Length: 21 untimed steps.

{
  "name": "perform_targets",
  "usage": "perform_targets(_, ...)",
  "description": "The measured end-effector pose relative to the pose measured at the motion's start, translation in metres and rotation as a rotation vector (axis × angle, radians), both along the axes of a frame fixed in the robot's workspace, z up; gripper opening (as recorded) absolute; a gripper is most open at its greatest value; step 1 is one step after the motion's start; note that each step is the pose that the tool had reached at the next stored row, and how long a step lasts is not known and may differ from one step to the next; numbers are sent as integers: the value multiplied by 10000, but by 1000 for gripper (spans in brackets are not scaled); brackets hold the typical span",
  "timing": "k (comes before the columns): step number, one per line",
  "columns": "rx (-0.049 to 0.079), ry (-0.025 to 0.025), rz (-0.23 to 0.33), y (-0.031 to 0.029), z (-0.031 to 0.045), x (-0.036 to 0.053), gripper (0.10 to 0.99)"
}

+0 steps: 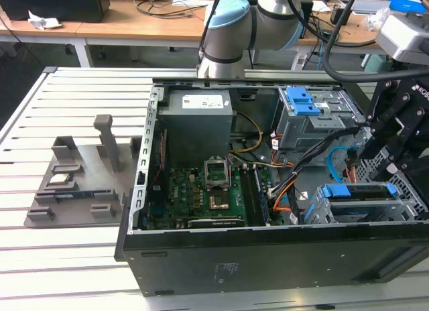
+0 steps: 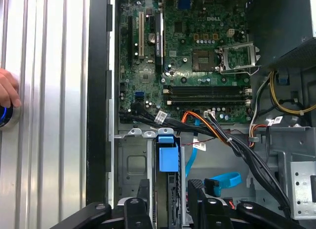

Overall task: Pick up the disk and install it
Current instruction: 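Insert the disk into the insertion slot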

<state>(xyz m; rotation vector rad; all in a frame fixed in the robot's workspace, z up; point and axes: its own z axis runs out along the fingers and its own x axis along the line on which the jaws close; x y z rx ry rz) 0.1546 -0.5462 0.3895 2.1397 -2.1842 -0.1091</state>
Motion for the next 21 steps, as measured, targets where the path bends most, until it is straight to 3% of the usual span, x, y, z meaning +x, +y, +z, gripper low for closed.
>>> perform_targets(3,1,0,0,0,-3,0,439)
perform_targets(5,0,0,0,0,-4,0,294)
perform_targets(6,0,0,0,0,-4,0,294)
perform_targets(9,1,0,0,0,-6,0,118)
perform_targets(19,3,0,0,2,-13,6,106)
perform_targets(21,1,1,0,31,-20,41,106)
